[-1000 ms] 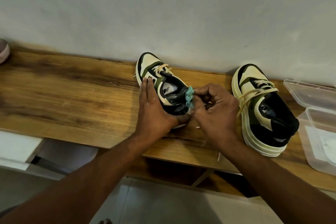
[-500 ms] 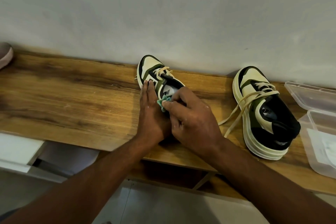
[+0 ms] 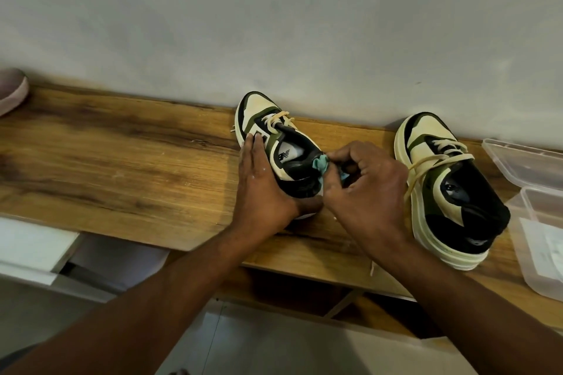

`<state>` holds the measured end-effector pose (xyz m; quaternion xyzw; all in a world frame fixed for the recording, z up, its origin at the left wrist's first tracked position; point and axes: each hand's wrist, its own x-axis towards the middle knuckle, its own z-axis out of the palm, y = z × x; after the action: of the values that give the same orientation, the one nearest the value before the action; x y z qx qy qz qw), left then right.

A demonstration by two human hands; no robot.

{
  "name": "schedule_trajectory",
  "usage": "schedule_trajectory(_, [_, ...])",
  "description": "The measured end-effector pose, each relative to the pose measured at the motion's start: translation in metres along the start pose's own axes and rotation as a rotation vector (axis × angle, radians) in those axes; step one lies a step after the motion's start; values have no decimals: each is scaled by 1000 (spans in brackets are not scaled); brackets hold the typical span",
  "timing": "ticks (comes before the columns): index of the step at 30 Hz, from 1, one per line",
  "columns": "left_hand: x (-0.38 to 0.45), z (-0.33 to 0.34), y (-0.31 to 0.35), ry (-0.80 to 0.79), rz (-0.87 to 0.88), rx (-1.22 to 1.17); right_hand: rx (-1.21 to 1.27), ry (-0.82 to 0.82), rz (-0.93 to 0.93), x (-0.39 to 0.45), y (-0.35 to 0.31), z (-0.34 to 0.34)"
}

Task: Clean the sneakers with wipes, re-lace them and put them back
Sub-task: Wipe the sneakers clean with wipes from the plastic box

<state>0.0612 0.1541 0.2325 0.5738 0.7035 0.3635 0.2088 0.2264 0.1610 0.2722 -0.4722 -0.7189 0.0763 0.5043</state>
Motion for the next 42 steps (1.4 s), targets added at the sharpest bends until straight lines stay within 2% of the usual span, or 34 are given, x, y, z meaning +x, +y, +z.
schedule_trajectory(2, [0, 0, -1, -5, -2, 5, 19, 12, -2, -1, -3, 3])
schedule_trajectory(6, [-1, 0, -1, -4, 8, 2, 39, -22, -183, -5, -18, 13])
schedule_trajectory(9, [0, 0, -5, 5, 39, -13, 8, -148, -295, -7, -27, 21])
schedule_trajectory(12, [1, 0, -9, -11, 67, 24, -146, -257, -380, -9, -33, 26])
schedule_trajectory(14, [0, -2, -7, -17, 55, 11, -152, -190, -321, -1, -29, 23])
schedule_trajectory(17, [0, -2, -1, -7, 15, 0, -67, -9, -99, 13, -14, 11])
schedule_trajectory(20, [0, 0, -2, 17, 19, 18, 8, 1, 154, 10, 4, 8])
schedule_trajectory(22, [0, 1, -3, 24, 24, 16, 68, 1, 208, 1, 8, 13])
schedule_trajectory(26, [1, 1, -4, 26, 13, 20, 148, 42, 33, -11, 6, 18])
schedule_trajectory(31, [0, -1, -1, 10, 17, 22, 84, 4, -239, -16, 15, 13])
schedule_trajectory(36, [-1, -4, -5, -12, 47, 80, 41, -136, -385, -19, 22, 4])
schedule_trajectory(40, [-2, -10, -7, -91, 57, 126, -32, -379, -512, -27, 29, 5])
schedule_trajectory(42, [0, -12, -8, -104, 63, 162, -67, -453, -513, -28, 28, 3])
